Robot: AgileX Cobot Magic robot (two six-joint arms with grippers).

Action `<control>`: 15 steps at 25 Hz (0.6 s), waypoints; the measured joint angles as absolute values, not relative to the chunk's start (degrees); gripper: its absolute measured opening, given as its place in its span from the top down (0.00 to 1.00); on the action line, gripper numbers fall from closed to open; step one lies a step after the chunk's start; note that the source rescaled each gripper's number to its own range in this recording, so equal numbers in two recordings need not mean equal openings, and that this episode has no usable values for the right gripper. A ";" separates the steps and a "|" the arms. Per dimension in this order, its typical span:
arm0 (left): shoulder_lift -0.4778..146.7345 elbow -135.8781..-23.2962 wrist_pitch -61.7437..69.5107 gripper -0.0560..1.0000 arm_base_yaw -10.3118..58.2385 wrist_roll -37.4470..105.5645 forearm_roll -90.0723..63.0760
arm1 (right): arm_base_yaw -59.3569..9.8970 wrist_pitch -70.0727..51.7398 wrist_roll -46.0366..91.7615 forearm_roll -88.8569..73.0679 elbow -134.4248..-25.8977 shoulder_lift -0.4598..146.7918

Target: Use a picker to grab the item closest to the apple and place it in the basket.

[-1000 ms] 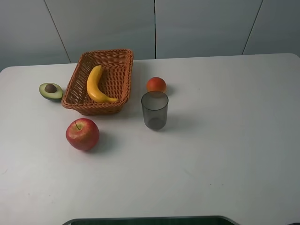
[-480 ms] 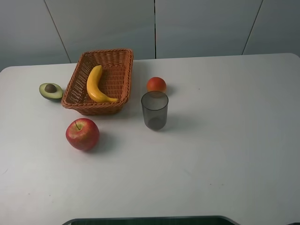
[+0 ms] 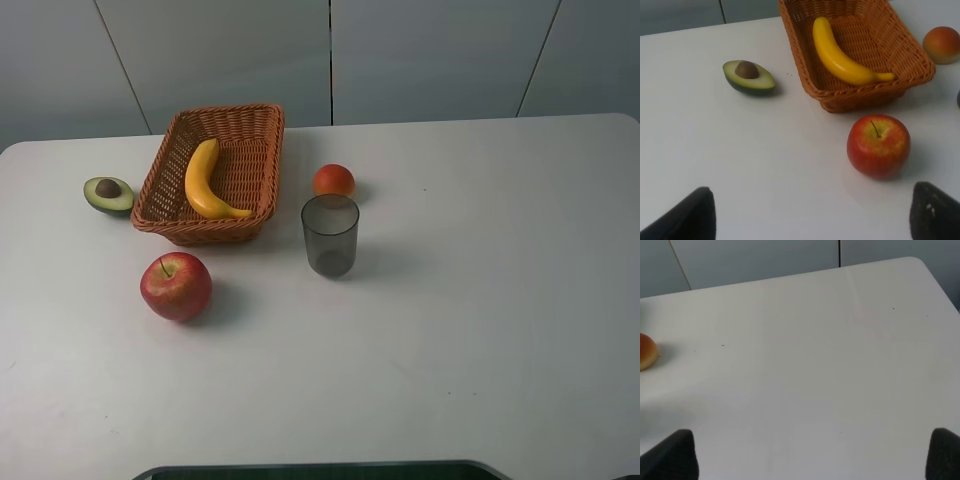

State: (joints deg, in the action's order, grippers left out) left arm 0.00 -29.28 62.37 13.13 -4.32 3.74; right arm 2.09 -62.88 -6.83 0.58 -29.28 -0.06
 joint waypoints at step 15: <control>0.00 -29.28 62.37 0.00 13.13 -4.32 3.74 | 2.09 -62.88 -6.60 0.58 -29.28 -0.06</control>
